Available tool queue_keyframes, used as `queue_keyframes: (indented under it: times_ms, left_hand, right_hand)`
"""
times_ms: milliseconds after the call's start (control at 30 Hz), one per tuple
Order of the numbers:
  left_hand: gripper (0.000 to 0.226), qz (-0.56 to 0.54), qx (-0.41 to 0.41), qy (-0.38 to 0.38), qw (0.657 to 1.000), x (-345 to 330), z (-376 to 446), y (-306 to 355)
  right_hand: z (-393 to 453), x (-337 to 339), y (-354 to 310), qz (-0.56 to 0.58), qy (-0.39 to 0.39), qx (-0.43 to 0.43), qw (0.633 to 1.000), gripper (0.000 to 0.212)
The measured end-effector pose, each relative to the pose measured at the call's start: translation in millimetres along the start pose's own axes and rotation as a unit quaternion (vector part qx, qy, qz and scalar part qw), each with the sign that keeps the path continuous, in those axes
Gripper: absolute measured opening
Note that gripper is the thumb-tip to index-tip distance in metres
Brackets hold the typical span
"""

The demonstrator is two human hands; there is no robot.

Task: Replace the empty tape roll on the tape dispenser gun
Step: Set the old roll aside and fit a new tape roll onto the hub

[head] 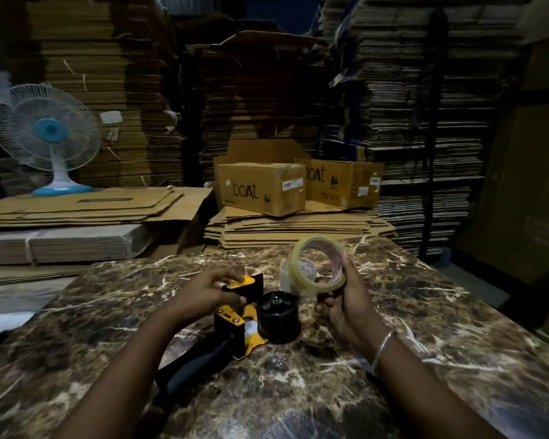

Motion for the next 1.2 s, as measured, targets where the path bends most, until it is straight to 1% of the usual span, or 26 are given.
queue_keyframes:
  times_ms: [33, 100, 200, 267, 367, 500, 600, 700, 767, 800, 867, 900, 933, 967, 1000, 1033, 1067, 1100, 1133, 1167, 1200]
  left_hand:
    - [0.038, 0.027, 0.004, 0.023, 0.999, 3, 1, -3]
    - [0.044, 0.069, 0.019, 0.034, 0.997, 3, -1, -12]
    - [0.049, 0.052, 0.046, 0.035, 0.997, -7, -14, -21]
    - [0.054, 0.037, 0.05, 0.049, 0.997, -15, -20, -24]
    - [0.061, 0.008, 0.079, 0.082, 0.994, -19, -27, -25]
    - [0.068, 0.006, 0.104, 0.103, 0.989, -24, -34, -25]
    - [0.068, 0.015, 0.108, 0.121, 0.987, -32, -45, -20]
    - [0.073, 0.029, 0.1, 0.141, 0.985, -39, -55, -16]
    - [0.079, 0.034, 0.087, 0.148, 0.985, -40, -59, -14]
    - [0.08, 0.03, 0.084, 0.148, 0.985, -39, -60, -12]
    - [0.073, 0.012, 0.099, 0.137, 0.986, -37, -62, -11]
    - [0.067, 0.022, 0.11, 0.129, 0.985, -35, -63, -10]
    - [0.063, 0.061, 0.112, 0.127, 0.984, -31, -65, -8]
    - [0.061, 0.129, 0.102, 0.145, 0.976, -24, -65, -5]
    - [0.06, 0.205, 0.08, 0.184, 0.958, -14, -65, 0]
    - [0.059, 0.256, 0.045, 0.234, 0.937, -4, -64, 9]
    - [0.059, 0.267, 0.001, 0.276, 0.923, 4, -63, 20]
    - [0.06, 0.243, -0.051, 0.302, 0.92, 8, -60, 29]
    - [0.061, 0.205, -0.111, 0.302, 0.924, 9, -56, 38]
    - [0.064, 0.165, -0.165, 0.275, 0.933, 6, -50, 45]
    - [0.071, 0.126, -0.206, 0.231, 0.942, 0, -44, 49]
  right_hand:
    - [1, 0, 2, 0.002, 0.003, -0.004, 1.0, 0.073]
    - [1, -2, 5, 0.017, -0.002, -0.009, 1.0, 0.069]
    - [0, -4, 8, 0.031, -0.007, -0.016, 0.999, 0.061]
    - [0, -4, 9, 0.03, -0.005, -0.02, 0.999, 0.06]
    - [-1, -4, 10, 0.033, -0.001, -0.032, 0.999, 0.061]
    - [-5, -1, 10, 0.014, 0.013, -0.039, 0.999, 0.058]
    - [-7, -2, 8, 0.007, 0.014, -0.02, 1.0, 0.058]
    - [-8, -3, 1, 0.024, 0.015, 0.022, 0.999, 0.046]
    - [-11, -5, -1, 0.03, 0.002, 0.027, 0.999, 0.039]
    - [-13, -6, -1, 0.028, -0.002, 0.019, 0.999, 0.04]
    - [-14, -6, 1, 0.023, 0.003, -0.011, 1.0, 0.052]
    - [-13, -6, 2, 0.023, 0.009, -0.03, 0.999, 0.059]
    - [-12, -5, 3, 0.026, 0.01, -0.048, 0.998, 0.062]
    - [-11, -5, 4, 0.031, 0.008, -0.062, 0.998, 0.063]
    - [-12, -6, 4, 0.036, 0.003, -0.073, 0.997, 0.063]
    - [-13, -6, 3, 0.039, -0.002, -0.078, 0.996, 0.061]
    - [-15, -8, 2, 0.039, -0.007, -0.08, 0.996, 0.06]
    - [-17, -8, 1, 0.037, -0.012, -0.082, 0.996, 0.059]
    - [-18, -9, 1, 0.032, -0.016, -0.086, 0.996, 0.059]
    - [-18, -10, 2, 0.027, -0.018, -0.091, 0.995, 0.059]
    - [-19, -11, 2, 0.022, -0.019, -0.096, 0.995, 0.059]
Point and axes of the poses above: each hand's wrist, its own z-axis towards the middle knuckle, its own x-axis out of the back of the hand, y = z × x, the point moved 6 cm from there along z, towards the middle knuckle, and after that the axes turned 15 degrees about y, right-handed, at the moved point
